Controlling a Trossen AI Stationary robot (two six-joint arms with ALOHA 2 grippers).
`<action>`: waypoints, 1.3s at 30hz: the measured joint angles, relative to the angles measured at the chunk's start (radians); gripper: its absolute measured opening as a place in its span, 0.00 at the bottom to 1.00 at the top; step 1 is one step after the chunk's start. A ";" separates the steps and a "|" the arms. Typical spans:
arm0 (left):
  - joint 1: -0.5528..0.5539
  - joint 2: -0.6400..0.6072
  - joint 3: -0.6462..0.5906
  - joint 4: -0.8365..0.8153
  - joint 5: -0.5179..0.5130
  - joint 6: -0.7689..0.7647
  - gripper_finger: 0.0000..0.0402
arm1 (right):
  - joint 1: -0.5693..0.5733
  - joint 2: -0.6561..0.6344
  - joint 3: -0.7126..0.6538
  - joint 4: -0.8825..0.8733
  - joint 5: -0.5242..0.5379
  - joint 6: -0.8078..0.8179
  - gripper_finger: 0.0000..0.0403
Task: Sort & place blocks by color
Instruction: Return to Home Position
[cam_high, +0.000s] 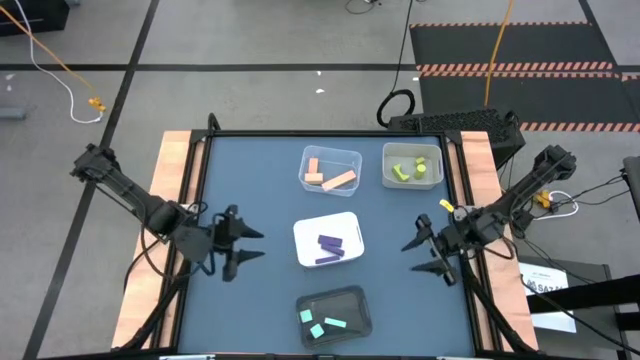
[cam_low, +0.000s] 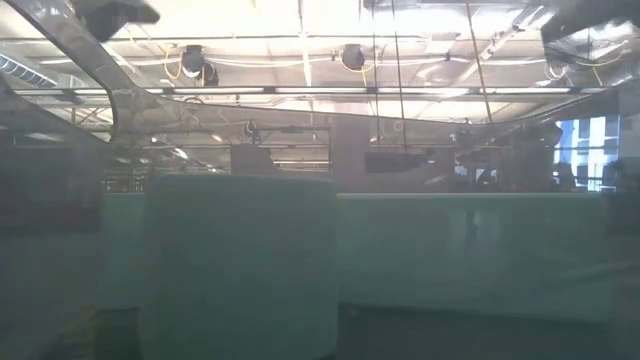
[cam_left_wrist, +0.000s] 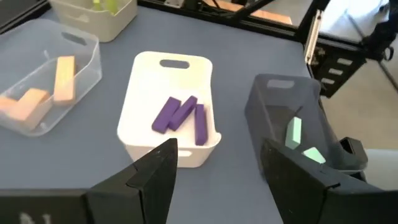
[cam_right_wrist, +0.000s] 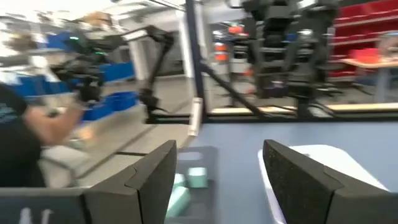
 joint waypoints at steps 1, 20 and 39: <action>0.000 -0.025 -0.033 0.020 -0.002 -0.007 0.57 | -0.005 -0.015 0.000 -0.027 0.023 -0.003 0.57; 0.000 -0.505 -0.636 0.547 0.004 0.207 0.57 | -0.103 -0.271 0.001 -0.332 0.148 -0.007 0.57; 0.000 -0.522 -0.794 0.819 0.033 0.375 0.57 | -0.119 -0.281 0.001 -0.540 0.145 0.046 0.57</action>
